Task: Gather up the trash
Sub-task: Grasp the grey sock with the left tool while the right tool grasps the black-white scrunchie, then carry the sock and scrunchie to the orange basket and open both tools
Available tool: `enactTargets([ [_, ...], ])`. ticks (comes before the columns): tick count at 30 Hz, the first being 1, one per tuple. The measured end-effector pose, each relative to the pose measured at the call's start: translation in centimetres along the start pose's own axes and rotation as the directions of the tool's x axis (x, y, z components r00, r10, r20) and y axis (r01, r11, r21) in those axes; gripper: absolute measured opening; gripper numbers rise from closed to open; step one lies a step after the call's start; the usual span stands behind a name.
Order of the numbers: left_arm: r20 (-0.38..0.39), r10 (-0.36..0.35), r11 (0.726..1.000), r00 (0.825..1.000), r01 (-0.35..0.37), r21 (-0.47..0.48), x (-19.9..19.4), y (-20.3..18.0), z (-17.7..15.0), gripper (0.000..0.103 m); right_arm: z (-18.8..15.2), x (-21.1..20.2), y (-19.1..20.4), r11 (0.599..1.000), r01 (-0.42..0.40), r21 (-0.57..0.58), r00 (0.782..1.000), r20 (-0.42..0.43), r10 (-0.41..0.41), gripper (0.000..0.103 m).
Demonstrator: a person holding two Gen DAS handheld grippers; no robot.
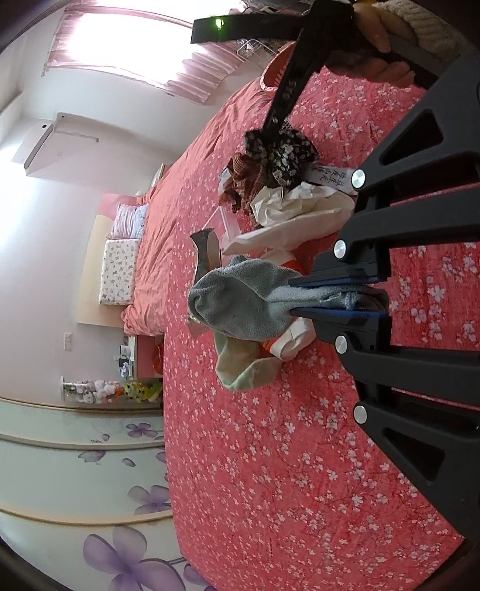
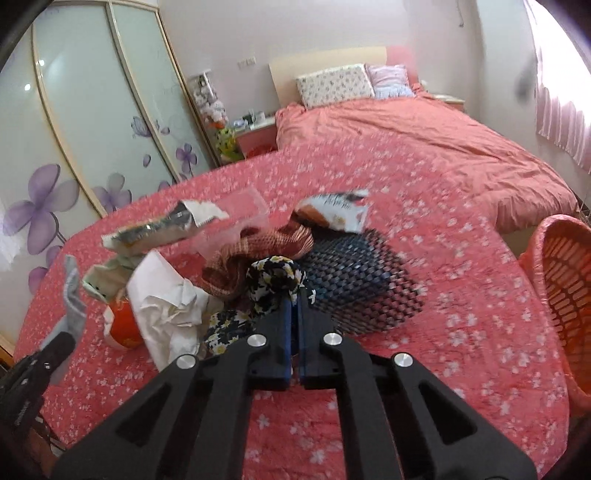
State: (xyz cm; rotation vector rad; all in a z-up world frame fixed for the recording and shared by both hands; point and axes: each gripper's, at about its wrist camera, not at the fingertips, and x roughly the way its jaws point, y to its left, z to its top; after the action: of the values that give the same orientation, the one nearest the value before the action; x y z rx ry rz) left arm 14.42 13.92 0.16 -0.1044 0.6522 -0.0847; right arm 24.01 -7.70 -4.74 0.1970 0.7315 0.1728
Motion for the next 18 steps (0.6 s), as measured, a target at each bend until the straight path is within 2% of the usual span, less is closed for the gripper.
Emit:
enactTargets([
  [7, 0.008, -0.031, 0.999, 0.999, 0.031, 0.030, -0.5, -1.9, 0.1, 0.009, 0.6, -4.7, -1.7, 0.999, 0.023, 0.025, 0.996, 0.088, -0.025, 0.004],
  [18, 0.012, -0.135, 0.987, 0.991, 0.134, 0.089, -0.5, -7.3, 0.6, 0.009, -0.6, -11.3, -7.6, 0.983, 0.139, 0.119, 0.971, 0.181, -0.159, 0.004],
])
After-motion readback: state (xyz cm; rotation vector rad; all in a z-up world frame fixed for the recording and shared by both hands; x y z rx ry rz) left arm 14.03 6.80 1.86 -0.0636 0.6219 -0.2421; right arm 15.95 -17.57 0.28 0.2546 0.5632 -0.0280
